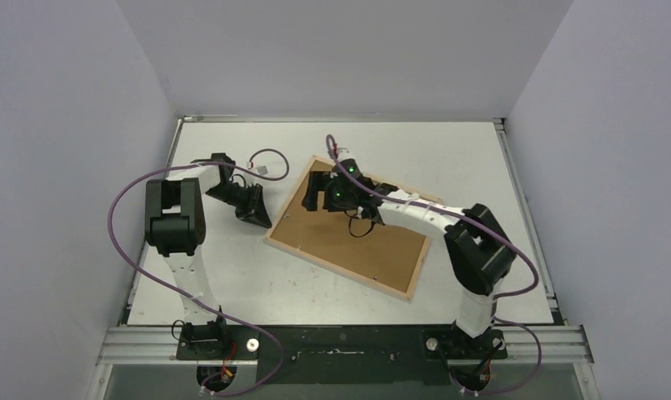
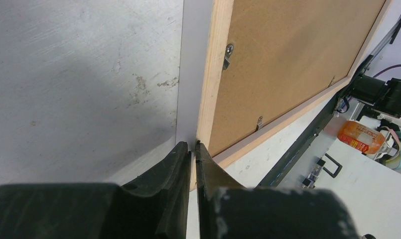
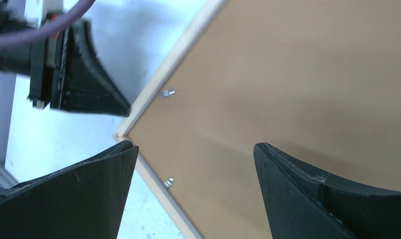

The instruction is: Put the photo into the frame

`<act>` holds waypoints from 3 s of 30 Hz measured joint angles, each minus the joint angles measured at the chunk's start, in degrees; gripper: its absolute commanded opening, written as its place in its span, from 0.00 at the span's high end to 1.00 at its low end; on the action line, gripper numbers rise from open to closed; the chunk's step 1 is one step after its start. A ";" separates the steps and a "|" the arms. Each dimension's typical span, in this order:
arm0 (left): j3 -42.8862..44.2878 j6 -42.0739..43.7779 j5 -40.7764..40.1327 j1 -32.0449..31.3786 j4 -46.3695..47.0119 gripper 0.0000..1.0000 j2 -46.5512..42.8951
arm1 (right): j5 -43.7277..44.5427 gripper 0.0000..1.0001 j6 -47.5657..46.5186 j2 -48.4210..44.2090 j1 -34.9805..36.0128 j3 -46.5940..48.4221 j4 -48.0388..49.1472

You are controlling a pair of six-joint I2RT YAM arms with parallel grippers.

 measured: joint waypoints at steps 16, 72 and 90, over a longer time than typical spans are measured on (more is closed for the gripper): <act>-0.02 -1.75 0.20 0.57 0.02 0.92 0.00 | -11.98 0.10 -0.96 17.00 7.15 7.82 13.49; 0.04 -2.19 1.09 0.57 0.76 0.94 0.59 | -12.46 0.10 4.48 25.16 8.79 11.47 22.18; 0.07 -2.12 1.25 0.59 0.76 0.94 0.63 | -11.32 0.10 2.89 26.29 8.79 12.48 23.71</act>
